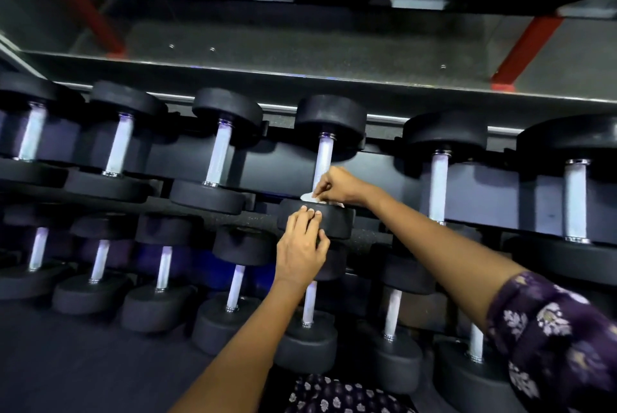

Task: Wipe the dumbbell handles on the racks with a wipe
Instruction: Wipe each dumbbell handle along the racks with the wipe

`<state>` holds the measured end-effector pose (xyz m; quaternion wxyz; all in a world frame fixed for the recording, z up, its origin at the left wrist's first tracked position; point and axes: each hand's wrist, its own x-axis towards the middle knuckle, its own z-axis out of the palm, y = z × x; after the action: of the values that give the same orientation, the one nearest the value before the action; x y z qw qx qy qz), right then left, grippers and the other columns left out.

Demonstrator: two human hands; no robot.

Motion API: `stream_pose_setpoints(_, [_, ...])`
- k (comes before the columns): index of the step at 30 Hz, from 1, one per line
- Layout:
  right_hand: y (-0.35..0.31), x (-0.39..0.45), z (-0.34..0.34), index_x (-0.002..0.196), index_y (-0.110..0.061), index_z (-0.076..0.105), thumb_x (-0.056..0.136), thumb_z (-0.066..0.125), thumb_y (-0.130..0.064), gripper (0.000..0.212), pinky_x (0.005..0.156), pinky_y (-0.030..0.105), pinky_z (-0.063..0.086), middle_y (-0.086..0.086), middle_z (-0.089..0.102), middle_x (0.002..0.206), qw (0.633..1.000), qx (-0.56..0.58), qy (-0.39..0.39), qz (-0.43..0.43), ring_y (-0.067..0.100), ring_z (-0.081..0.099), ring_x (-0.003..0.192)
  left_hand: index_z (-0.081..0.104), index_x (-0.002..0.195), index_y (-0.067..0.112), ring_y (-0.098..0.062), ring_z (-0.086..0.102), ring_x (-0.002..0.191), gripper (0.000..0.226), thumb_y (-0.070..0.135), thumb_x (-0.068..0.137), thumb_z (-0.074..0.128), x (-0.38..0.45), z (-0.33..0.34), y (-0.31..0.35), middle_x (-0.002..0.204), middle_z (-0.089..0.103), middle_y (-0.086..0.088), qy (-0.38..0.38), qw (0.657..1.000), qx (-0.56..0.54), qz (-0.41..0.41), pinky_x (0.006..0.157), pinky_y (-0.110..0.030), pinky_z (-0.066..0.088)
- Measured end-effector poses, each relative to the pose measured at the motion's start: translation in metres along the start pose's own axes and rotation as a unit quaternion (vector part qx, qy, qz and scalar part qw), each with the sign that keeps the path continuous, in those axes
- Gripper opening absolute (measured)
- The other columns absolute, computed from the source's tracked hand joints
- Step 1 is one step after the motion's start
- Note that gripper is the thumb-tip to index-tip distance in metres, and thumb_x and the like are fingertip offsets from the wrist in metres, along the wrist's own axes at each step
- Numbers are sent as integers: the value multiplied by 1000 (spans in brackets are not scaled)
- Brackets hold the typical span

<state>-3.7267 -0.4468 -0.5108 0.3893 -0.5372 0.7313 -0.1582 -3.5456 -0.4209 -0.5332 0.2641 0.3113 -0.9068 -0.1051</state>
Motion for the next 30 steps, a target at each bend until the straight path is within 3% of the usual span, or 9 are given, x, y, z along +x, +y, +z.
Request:
stream_pose_setpoints(3, [4,-7,-7,94,7,70,79,60,6,18,56,3,36,12,68,81,999,-12,-28,22,-9,53,58,71,98,-1,-21,50,102,35,18,82,46,0,0,2,98,68,-14,-10,1000,1,-3,63,-29,56])
stream_pose_setpoints(8, [-21,3,1,96,-1,73,79,55,5,25,76,15,40,13,71,99,999,-34,-1,-6,17,62,96,72,96,0,-18,51,99,36,19,80,46,4,-5,2,96,68,-12,-20,1000,9,-7,60,-28,54])
stream_pose_setpoints(14, [3,-13,-5,94,0,73,79,54,6,25,60,-1,33,14,72,98,1000,-7,-11,26,8,56,82,71,97,0,-19,50,99,36,19,80,45,3,-7,5,97,68,-12,-37,999,9,-13,62,-30,54])
stream_pose_setpoints(17, [2,-8,0,77,6,68,75,49,4,19,70,21,49,22,68,88,998,1,16,67,24,61,82,70,98,-2,-20,50,101,36,17,81,44,3,-5,6,98,68,-12,-36,999,-4,-24,70,-31,54])
stream_pose_setpoints(19, [-9,-7,2,66,2,55,77,48,0,13,67,30,46,24,58,85,995,-17,27,94,33,57,87,69,100,-3,-20,50,104,36,17,82,45,2,-4,6,99,68,-13,-37,999,-16,-29,75,-31,54])
stream_pose_setpoints(21, [-13,-5,6,90,3,57,82,49,-5,13,73,34,45,24,55,103,992,-53,35,111,34,56,101,69,100,-4,-20,49,105,37,16,82,45,2,-4,6,100,68,-14,-38,999,-23,-32,79,-31,53])
stream_pose_setpoints(23, [-12,-4,8,113,6,54,86,47,-5,30,79,36,45,24,54,118,989,-71,31,126,36,53,110,69,100,-5,-21,49,105,37,15,81,45,0,-5,8,100,68,-16,-36,998,-25,-38,81,-31,50])
stream_pose_setpoints(27, [-11,-5,6,117,6,55,92,44,-6,30,85,33,43,22,56,122,989,-41,1,144,34,52,114,69,99,-6,-22,48,106,36,14,82,44,1,-1,11,99,69,-17,-26,998,-30,-55,89,-32,44])
stream_pose_setpoints(30, [-8,0,9,101,3,59,93,42,-6,21,64,29,42,21,59,100,984,29,-20,172,32,58,91,69,100,-7,-22,49,106,36,14,82,44,0,-1,12,100,69,-17,-23,998,-28,-59,86,-31,48])
